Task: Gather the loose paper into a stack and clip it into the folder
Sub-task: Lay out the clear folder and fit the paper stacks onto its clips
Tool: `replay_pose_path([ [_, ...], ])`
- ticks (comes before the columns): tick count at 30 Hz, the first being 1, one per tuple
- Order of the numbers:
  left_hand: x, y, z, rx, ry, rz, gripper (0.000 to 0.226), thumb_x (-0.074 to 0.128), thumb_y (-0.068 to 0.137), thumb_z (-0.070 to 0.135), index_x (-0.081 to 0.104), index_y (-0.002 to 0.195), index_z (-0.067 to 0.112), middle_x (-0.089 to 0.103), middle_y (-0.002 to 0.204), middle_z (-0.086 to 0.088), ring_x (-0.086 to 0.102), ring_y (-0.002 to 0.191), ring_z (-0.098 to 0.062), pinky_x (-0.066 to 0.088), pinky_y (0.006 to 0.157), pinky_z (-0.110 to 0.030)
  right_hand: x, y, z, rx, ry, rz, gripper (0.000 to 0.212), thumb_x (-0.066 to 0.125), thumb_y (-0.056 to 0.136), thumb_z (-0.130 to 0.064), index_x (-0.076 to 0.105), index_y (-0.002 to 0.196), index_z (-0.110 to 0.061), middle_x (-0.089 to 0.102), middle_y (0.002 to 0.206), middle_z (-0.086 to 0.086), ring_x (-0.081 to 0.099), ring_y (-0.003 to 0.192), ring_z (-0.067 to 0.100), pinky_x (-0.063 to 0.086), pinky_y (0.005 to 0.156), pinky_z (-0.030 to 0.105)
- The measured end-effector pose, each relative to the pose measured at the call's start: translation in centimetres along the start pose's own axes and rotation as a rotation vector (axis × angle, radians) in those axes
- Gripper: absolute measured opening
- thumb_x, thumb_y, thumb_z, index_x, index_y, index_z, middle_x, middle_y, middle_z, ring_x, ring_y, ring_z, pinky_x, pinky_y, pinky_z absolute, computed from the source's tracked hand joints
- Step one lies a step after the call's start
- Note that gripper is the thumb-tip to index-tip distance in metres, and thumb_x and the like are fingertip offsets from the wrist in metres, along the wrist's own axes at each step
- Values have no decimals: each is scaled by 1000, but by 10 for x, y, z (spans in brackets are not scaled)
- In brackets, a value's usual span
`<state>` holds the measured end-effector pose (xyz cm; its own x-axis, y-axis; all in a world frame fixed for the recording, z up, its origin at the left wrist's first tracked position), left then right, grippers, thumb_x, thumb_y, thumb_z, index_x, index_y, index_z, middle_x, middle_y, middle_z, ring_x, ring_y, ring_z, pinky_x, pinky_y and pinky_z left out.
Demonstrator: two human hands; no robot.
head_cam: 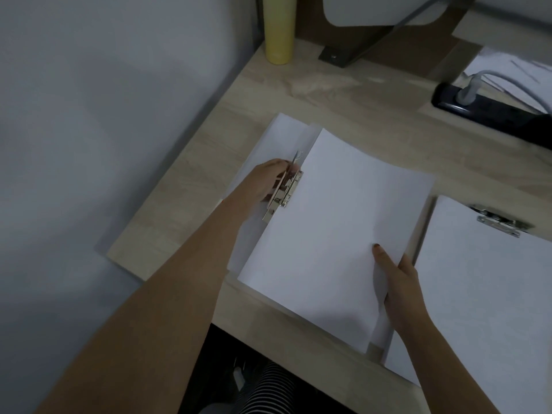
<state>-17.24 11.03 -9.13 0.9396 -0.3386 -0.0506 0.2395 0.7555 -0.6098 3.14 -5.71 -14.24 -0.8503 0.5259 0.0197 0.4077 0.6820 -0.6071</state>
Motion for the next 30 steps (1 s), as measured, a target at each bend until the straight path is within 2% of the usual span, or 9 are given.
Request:
replay_pose_path([
  [2, -3, -2, -3, -18, -6, -7, 39, 34, 97, 41, 67, 81, 27, 64, 84, 7, 58, 73, -10, 45, 63, -25, 0, 1, 0, -7, 0, -3, 42, 55, 91, -25, 47, 132, -17, 59, 114, -6, 52, 116, 23, 39, 106, 43],
  [5, -8, -10, -10, -31, -26, -33, 34, 39, 94, 48, 67, 89, 28, 66, 96, 8, 62, 85, -11, 48, 71, -27, 1, 0, 0, -11, -4, -9, 42, 54, 91, -25, 47, 132, -17, 60, 114, -6, 54, 113, 22, 40, 103, 41],
  [8, -14, -18, -20, -21, -7, -56, 23, 53, 88, 42, 62, 101, 25, 63, 97, 5, 62, 85, -11, 48, 72, -24, 0, 1, 0, -21, -4, -8, 44, 54, 91, -25, 46, 133, -16, 60, 114, -6, 53, 113, 21, 40, 103, 40],
  [12, -21, -24, -30, -44, -33, -43, 10, 56, 89, 31, 56, 98, 27, 63, 89, 4, 60, 81, -12, 47, 76, -26, 0, 1, 1, -23, -15, 2, 44, 55, 91, -25, 46, 133, -16, 57, 115, -5, 51, 114, 21, 38, 106, 41],
  [15, -24, -25, -36, -129, 27, -54, 27, 63, 78, 45, 59, 99, 29, 65, 95, 6, 60, 94, -14, 48, 87, -33, 1, 1, 0, -21, -16, -4, 44, 55, 91, -25, 46, 133, -15, 57, 119, -3, 52, 115, 22, 39, 104, 39],
  [18, -25, -33, -42, -223, 176, -142, 39, 54, 79, 61, 63, 103, 31, 65, 105, 7, 61, 100, -11, 48, 76, -28, 0, 0, 0, -19, -12, 1, 45, 55, 91, -25, 47, 134, -15, 58, 121, -1, 53, 115, 23, 39, 104, 40],
  [20, -29, -38, -46, -258, 206, -159, 42, 51, 80, 63, 61, 105, 31, 64, 108, 6, 60, 103, -12, 49, 77, -28, 0, -1, 0, -27, -22, -5, 45, 55, 91, -25, 47, 134, -15, 59, 121, -2, 54, 114, 21, 39, 105, 41],
  [26, -28, -43, -53, -176, 264, -131, 25, 53, 89, 44, 66, 96, 24, 67, 103, 7, 61, 98, -9, 46, 87, -24, 1, -3, -1, -32, -32, -12, 38, 54, 92, -22, 49, 130, -18, 61, 105, -14, 56, 96, 3, 40, 94, 31],
  [30, -27, -41, -59, -43, 273, -65, 20, 56, 89, 33, 62, 77, 18, 57, 76, 1, 48, 71, -12, 36, 67, -21, 2, -3, -2, -37, -32, -19, 30, 52, 93, -20, 50, 123, -23, 60, 102, -16, 55, 92, 0, 41, 90, 28],
])
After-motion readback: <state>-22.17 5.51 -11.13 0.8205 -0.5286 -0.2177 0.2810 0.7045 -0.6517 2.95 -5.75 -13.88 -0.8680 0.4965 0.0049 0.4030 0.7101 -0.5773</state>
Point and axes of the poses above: each hand's wrist, its own y-axis towards the middle knuckle, its own x-axis out of the palm, z = x × y, the point moved 5 cm from there along y, towards the middle knuckle
